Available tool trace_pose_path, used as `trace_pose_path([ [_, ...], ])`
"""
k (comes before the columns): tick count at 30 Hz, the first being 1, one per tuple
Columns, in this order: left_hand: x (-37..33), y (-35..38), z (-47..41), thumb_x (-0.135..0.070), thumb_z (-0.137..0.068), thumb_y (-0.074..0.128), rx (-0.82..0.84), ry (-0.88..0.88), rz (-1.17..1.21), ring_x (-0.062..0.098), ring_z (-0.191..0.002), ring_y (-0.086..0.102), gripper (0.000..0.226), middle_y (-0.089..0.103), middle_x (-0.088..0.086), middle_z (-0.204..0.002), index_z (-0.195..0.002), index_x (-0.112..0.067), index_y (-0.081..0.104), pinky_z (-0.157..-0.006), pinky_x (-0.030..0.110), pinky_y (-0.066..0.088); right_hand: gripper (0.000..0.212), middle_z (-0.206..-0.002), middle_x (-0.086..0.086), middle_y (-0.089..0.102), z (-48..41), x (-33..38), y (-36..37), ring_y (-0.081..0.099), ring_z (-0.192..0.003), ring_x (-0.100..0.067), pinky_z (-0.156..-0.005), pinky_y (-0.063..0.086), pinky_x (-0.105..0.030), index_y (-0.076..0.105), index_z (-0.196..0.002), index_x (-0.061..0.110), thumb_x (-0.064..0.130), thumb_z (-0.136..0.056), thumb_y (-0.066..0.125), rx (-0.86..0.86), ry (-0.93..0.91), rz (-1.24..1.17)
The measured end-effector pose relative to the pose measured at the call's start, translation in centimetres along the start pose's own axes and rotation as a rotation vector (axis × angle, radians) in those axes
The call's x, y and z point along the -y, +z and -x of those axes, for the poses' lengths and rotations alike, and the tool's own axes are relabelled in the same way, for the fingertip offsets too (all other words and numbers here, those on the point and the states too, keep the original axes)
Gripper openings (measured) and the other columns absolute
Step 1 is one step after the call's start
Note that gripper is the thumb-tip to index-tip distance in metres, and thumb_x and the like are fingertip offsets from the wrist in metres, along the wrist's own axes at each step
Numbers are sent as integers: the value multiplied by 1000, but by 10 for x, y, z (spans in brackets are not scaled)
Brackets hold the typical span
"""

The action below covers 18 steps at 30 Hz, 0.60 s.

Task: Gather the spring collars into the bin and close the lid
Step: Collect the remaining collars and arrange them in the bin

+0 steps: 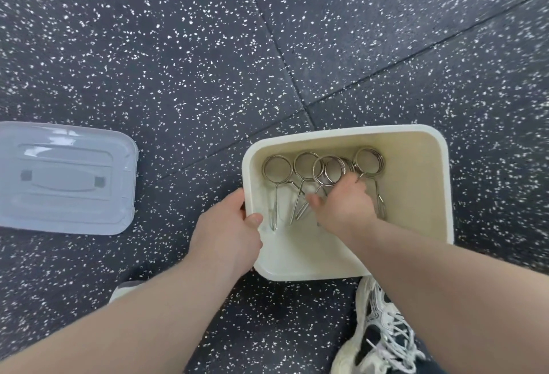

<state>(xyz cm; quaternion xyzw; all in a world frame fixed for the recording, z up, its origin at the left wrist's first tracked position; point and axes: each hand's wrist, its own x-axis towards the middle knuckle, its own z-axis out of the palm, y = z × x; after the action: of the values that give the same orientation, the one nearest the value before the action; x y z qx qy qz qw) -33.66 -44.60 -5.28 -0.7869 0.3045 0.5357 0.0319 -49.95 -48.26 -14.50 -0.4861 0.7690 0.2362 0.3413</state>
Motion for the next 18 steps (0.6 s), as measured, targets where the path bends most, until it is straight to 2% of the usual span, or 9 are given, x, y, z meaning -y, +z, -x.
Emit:
trace_pose_path([
  [2, 1, 1, 0, -22, -99, 52, -19, 11, 7, 19, -79, 72, 18, 67, -9, -83, -103, -37, 60, -71, 34, 53, 74, -130, -19, 47, 0, 0, -1, 59, -113, -35, -85, 49, -37, 35, -128, 0, 56, -87, 60, -9, -1, 12],
  [5, 1, 2, 0, -22, -99, 51, -25, 19, 8, 19, -80, 71, 19, 67, -8, -83, -105, -38, 60, -63, 30, 48, 78, -130, -17, 49, -5, -1, -9, 56, -117, -34, -87, 48, -38, 36, -129, 1, 60, -83, 61, 4, -10, 46],
  [10, 1, 0, -2, -23, -99, 51, -16, 6, -17, 18, -81, 71, 20, 65, -12, -86, -107, -40, 58, -68, 33, 51, 80, -125, -13, 53, -4, -5, -18, 58, -112, -34, -80, 46, -40, 38, -124, 6, 66, -76, 60, -56, -38, 37],
  [13, 1, -2, -3, -22, -98, 53, 10, 0, -11, 19, -80, 72, 19, 67, -7, -85, -109, -36, 60, -78, 39, 57, 71, -122, -14, 55, 3, -9, -24, 59, -107, -35, -72, 40, -38, 36, -123, 8, 62, -82, 56, -55, -80, 92],
  [15, 0, -4, -2, -22, -97, 54, 30, 5, -5, 20, -80, 72, 18, 70, -5, -85, -110, -32, 63, -84, 42, 57, 57, -115, -14, 57, 11, -9, -28, 58, -93, -34, -69, 38, -36, 38, -118, 9, 54, -87, 51, -77, -131, 104],
  [18, -2, -11, 1, -25, -95, 54, 43, 38, -31, 21, -88, 70, 22, 72, -8, -94, -115, -32, 62, -81, 40, 56, 29, -96, -9, 62, 27, 1, -41, 52, -76, -30, -65, 40, -35, 44, -101, 12, 40, -92, 45, -204, -238, -11],
])
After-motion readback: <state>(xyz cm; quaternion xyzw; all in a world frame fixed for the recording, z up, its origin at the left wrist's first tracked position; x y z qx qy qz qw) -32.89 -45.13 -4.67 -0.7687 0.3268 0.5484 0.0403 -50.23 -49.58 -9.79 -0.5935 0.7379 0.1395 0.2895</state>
